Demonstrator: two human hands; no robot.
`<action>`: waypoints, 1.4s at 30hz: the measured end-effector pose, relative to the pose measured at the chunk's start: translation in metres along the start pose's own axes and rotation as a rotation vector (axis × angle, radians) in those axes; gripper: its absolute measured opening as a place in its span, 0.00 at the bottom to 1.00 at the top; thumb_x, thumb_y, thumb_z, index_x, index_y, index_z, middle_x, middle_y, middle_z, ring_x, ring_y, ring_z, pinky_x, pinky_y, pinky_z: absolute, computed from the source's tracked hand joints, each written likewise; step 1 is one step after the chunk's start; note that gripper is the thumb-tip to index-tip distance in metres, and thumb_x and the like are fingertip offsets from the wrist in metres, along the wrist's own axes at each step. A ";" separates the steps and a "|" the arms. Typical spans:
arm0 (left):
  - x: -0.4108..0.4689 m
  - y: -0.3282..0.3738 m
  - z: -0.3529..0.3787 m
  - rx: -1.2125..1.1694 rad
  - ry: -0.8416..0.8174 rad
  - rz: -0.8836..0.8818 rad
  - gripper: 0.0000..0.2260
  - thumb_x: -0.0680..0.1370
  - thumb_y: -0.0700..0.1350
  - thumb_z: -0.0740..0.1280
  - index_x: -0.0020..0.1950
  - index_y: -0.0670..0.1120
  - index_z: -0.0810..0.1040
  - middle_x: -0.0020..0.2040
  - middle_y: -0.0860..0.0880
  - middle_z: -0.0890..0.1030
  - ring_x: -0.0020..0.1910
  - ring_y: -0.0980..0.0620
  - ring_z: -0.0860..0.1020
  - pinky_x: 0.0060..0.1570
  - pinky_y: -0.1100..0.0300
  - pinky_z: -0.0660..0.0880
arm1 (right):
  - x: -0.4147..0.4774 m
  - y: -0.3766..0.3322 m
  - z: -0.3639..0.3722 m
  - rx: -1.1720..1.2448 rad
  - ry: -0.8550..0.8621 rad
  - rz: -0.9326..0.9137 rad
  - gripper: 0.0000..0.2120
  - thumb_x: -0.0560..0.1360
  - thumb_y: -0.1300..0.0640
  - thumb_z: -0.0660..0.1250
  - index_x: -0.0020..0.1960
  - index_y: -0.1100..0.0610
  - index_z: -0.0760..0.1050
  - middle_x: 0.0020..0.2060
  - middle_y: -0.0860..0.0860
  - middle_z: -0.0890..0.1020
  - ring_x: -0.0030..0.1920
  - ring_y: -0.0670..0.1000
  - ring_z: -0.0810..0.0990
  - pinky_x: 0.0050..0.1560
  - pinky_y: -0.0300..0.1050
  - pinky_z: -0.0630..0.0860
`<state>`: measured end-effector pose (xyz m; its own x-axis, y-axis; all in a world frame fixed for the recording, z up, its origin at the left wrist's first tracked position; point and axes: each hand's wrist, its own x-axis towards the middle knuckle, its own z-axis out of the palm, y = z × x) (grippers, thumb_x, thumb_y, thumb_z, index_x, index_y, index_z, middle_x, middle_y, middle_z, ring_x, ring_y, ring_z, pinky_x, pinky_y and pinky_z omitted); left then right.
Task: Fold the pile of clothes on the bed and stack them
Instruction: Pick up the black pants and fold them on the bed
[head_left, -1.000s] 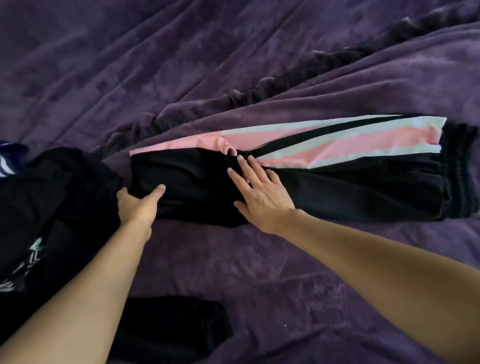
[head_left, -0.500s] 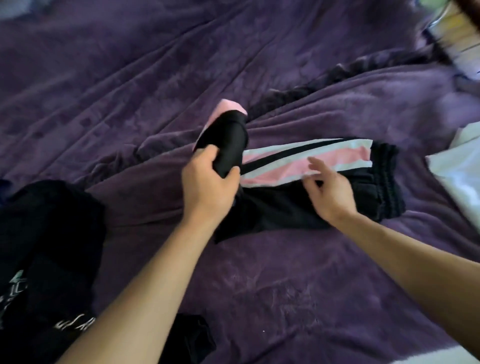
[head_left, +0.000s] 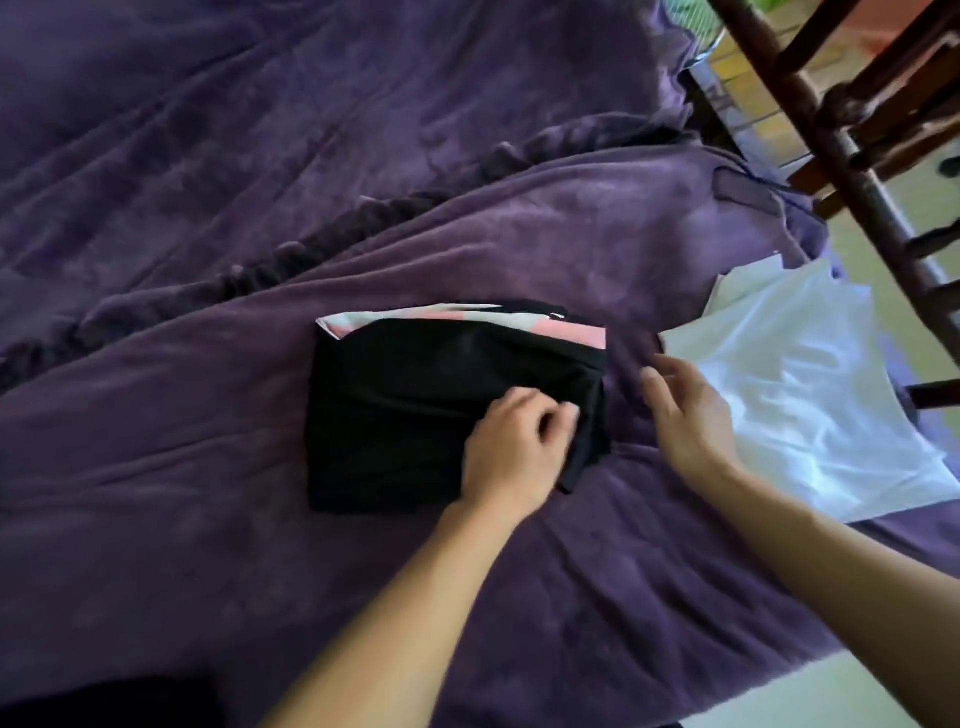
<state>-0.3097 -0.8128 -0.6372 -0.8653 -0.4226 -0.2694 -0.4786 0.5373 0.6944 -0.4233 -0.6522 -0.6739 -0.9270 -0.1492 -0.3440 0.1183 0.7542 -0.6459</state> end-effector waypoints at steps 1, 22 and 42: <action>0.001 -0.010 -0.009 -0.033 0.128 -0.015 0.12 0.79 0.50 0.62 0.44 0.44 0.80 0.48 0.46 0.79 0.50 0.44 0.77 0.49 0.51 0.73 | 0.001 -0.007 0.002 0.047 -0.011 0.008 0.21 0.78 0.42 0.61 0.67 0.51 0.72 0.50 0.47 0.81 0.53 0.52 0.81 0.53 0.45 0.71; 0.067 -0.079 -0.105 -0.491 0.453 -0.286 0.05 0.72 0.44 0.74 0.43 0.53 0.80 0.41 0.60 0.82 0.40 0.64 0.79 0.41 0.70 0.73 | 0.029 -0.065 -0.010 0.248 0.012 -0.096 0.30 0.68 0.49 0.76 0.66 0.52 0.70 0.52 0.44 0.81 0.54 0.46 0.80 0.58 0.47 0.76; 0.319 0.162 0.040 0.474 0.153 0.058 0.24 0.78 0.54 0.63 0.74 0.55 0.63 0.73 0.44 0.62 0.71 0.41 0.61 0.67 0.44 0.61 | 0.140 -0.005 -0.110 0.831 0.189 0.232 0.28 0.71 0.68 0.71 0.66 0.47 0.74 0.55 0.46 0.82 0.57 0.46 0.81 0.60 0.48 0.77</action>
<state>-0.6694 -0.8314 -0.6369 -0.8777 -0.4654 -0.1141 -0.4761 0.8204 0.3166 -0.5931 -0.6062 -0.6437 -0.8820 0.1136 -0.4574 0.4634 0.0323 -0.8856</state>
